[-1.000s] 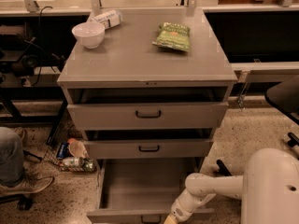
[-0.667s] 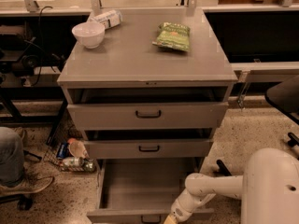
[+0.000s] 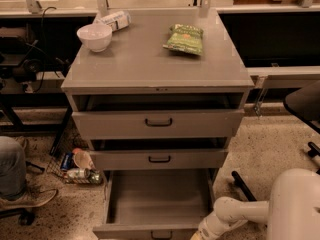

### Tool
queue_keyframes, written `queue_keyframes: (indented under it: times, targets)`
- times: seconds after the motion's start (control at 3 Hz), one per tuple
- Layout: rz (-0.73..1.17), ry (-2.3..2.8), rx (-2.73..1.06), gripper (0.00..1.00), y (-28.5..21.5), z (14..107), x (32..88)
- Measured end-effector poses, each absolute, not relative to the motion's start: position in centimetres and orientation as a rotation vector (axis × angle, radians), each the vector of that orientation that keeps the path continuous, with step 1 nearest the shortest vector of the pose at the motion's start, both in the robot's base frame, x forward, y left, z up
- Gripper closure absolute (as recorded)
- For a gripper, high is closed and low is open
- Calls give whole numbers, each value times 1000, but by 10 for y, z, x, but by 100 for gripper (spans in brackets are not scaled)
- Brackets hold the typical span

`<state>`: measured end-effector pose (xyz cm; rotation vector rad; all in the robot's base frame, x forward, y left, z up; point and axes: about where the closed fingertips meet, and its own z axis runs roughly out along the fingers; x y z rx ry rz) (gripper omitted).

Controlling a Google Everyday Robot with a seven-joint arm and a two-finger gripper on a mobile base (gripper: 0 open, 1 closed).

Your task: Close bottom drawer

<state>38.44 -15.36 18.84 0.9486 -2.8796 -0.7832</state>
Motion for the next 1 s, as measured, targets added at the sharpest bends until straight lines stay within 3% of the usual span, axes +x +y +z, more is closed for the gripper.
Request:
queue_keyframes:
  times: [1.0]
  targets:
    - [-692, -2990, 922, 100, -164, 155, 411]
